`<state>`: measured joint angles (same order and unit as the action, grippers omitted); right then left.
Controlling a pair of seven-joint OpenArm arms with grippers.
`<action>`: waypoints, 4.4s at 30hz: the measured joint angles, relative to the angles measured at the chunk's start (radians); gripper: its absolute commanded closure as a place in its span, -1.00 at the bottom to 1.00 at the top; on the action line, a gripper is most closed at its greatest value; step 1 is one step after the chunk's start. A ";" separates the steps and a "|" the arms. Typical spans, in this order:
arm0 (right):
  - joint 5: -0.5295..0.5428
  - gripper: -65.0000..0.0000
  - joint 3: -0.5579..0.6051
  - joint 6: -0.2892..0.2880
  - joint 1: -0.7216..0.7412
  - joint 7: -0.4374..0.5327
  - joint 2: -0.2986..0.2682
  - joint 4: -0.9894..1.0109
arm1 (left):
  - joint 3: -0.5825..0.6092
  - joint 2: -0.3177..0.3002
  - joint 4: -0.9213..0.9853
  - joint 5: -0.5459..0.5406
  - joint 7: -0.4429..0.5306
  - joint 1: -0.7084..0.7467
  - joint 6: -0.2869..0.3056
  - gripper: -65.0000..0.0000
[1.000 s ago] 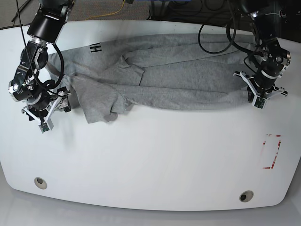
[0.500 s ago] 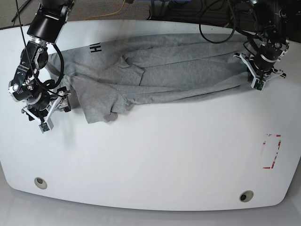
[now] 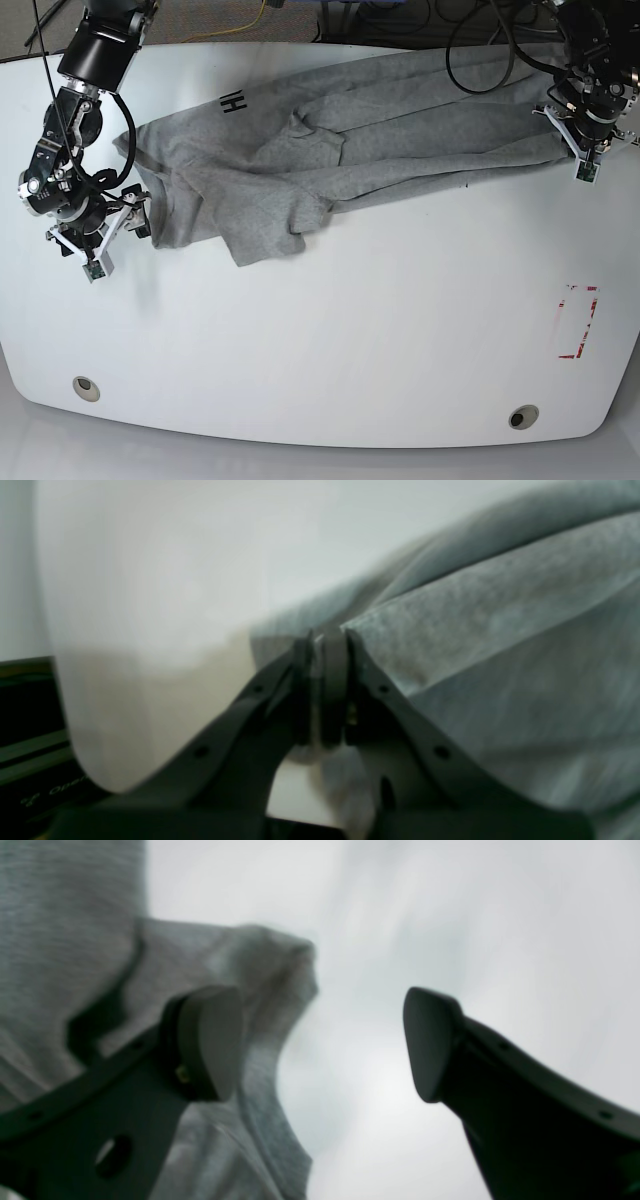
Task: Layout the t-shirt on the table in an organized manner, then fold the t-shirt properly
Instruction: 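Pinch the folded shirt edge with the left gripper and drag it toward the collar, then move the right gripper onto the shirt sleeve and pinch it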
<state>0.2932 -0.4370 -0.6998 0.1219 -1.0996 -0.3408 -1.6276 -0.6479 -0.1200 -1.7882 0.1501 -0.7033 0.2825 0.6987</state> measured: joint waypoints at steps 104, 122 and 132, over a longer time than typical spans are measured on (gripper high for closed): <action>0.027 1.00 0.336 0.002 -0.189 -0.001 0.225 -0.202 | -0.036 0.172 -0.090 0.106 0.175 0.101 0.006 1.00; -0.054 1.00 0.333 -0.002 -0.214 0.183 0.196 0.009 | 0.031 0.132 0.166 0.266 0.292 -0.024 -0.035 1.00; -0.023 1.00 0.282 -0.027 -0.189 0.306 0.163 0.126 | 0.142 0.075 0.269 0.326 0.303 -0.136 -0.060 1.00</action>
<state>0.2699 -0.1551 -0.7269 -0.0673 -0.7940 -0.1780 -1.5021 -0.5064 -0.0452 -1.5196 0.4763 -0.4000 0.1467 0.6392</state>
